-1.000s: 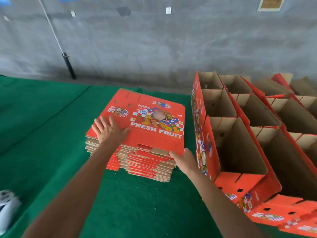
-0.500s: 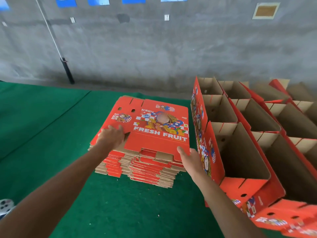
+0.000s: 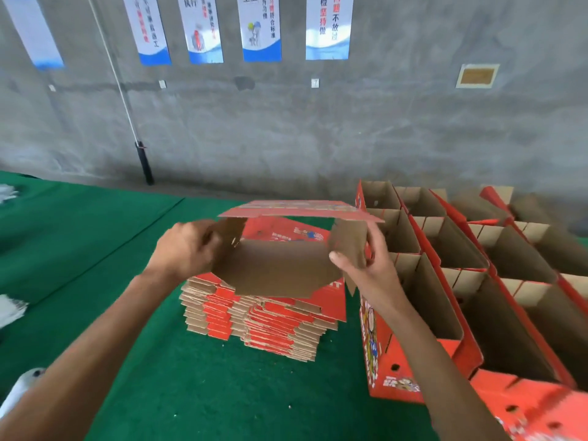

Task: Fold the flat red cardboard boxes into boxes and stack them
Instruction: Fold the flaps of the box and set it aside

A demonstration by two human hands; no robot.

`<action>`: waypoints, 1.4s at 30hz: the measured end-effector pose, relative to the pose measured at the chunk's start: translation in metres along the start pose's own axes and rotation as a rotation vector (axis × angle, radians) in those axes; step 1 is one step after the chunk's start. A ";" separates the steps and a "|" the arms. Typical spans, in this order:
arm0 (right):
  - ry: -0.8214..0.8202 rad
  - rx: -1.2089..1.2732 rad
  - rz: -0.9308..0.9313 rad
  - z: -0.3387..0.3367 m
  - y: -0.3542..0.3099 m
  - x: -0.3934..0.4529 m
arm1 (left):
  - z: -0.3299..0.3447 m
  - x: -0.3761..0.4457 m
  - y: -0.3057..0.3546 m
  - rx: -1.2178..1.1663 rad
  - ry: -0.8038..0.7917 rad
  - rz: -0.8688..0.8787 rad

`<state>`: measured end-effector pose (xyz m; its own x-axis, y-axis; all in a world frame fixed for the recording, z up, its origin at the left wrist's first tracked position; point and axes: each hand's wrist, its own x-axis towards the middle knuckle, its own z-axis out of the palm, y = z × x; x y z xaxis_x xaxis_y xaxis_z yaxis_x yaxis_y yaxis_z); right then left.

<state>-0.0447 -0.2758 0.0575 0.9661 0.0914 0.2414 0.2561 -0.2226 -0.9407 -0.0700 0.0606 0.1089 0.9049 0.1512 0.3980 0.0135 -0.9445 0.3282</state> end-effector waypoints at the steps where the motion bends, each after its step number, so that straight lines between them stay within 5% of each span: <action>1: 0.018 -0.023 0.003 -0.006 -0.013 -0.001 | -0.019 -0.008 0.009 -0.058 0.021 -0.004; 7: -0.065 -0.164 0.084 -0.072 -0.087 -0.034 | -0.118 -0.055 0.044 -0.280 0.058 -0.072; 13: -0.336 -0.418 0.203 -0.129 -0.124 -0.071 | -0.148 -0.103 0.064 -0.283 -0.152 -0.173; 19: -0.526 -0.518 0.540 -0.155 -0.084 -0.110 | -0.088 -0.135 0.075 -0.299 -0.560 -0.196; 27: -0.527 -0.466 0.747 -0.208 -0.005 -0.159 | 0.042 -0.153 0.109 -0.350 -0.764 -0.236; 31: -0.449 -0.465 0.786 -0.237 0.017 -0.183 | 0.077 -0.155 0.141 -0.172 -0.688 -0.065; 35: -0.394 -0.491 0.792 -0.250 0.027 -0.204 | 0.094 -0.155 0.174 0.099 -0.506 0.334; 42: -0.473 -0.461 0.698 -0.251 0.023 -0.217 | 0.108 -0.173 0.163 -0.151 -0.391 0.746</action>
<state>-0.2401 -0.5443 0.0429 0.8186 0.1530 -0.5536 -0.2871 -0.7258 -0.6251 -0.1783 -0.1512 0.0005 0.7365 -0.6325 0.2399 -0.6758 -0.7036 0.2196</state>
